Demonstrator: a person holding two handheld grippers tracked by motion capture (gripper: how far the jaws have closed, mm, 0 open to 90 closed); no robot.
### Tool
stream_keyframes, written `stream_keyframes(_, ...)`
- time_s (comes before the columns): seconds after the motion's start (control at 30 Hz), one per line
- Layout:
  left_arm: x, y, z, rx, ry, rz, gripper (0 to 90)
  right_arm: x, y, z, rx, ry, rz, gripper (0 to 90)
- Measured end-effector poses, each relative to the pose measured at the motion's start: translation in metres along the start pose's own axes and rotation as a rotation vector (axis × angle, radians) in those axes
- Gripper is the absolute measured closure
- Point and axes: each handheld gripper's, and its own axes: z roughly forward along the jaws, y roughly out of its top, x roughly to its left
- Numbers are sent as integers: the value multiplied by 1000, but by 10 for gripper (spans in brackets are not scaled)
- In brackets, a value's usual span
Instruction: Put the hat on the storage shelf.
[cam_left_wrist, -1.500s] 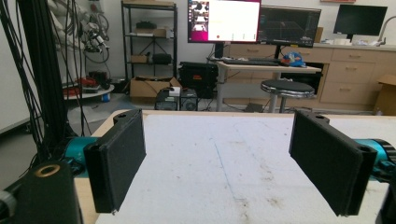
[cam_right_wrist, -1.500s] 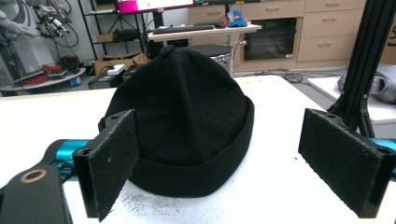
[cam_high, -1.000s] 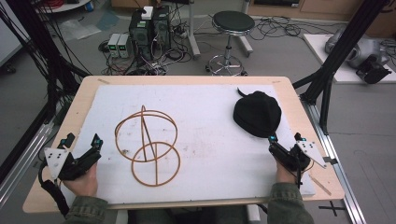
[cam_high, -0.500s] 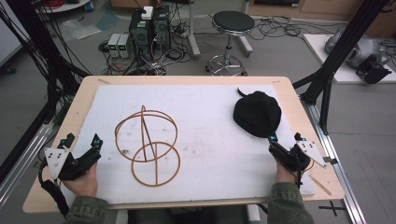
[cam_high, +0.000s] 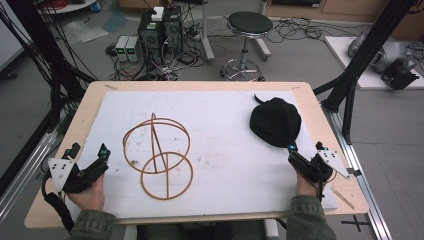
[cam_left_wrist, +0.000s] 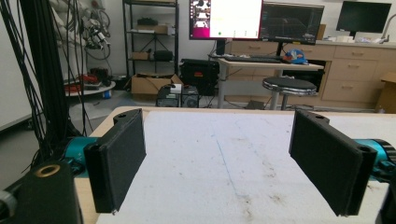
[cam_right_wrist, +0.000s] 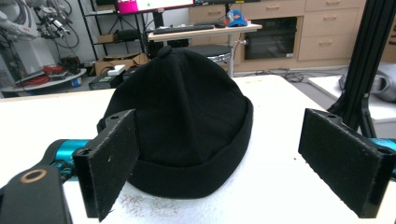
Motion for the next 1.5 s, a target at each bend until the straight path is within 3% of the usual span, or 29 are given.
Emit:
stream_keyframes(0.27, -1, 0, 0, 2, -4, 0, 188, 5, 1, 9, 27, 28, -46, 119)
stream_keyframes(0.4, -3, 0, 1, 4, -15, 7, 188, 12, 6, 16, 31, 40, -106, 119)
stream_keyframes(0.6, -1, -1, -1, 8, -10, -1, 188, 17, 9, 20, 46, 53, -116, 119)
stream_keyframes(0.63, 0, -1, -1, 8, -9, -1, 188, 18, 10, 23, 50, 52, -145, 119)
stream_keyframes(0.93, 0, -1, -2, 13, -12, -4, 188, 24, 19, 41, 93, 65, -183, 119)
stream_keyframes(1.03, 0, -1, -2, 15, -14, 5, 188, 27, 26, 50, 106, 81, -218, 119)
stream_keyframes(1.27, 1, -1, -3, 11, -14, 6, 188, 30, 35, 66, 147, 118, -240, 119)
stream_keyframes(1.5, 2, 0, -4, 12, -10, 4, 188, 29, 38, 77, 172, 115, -240, 120)
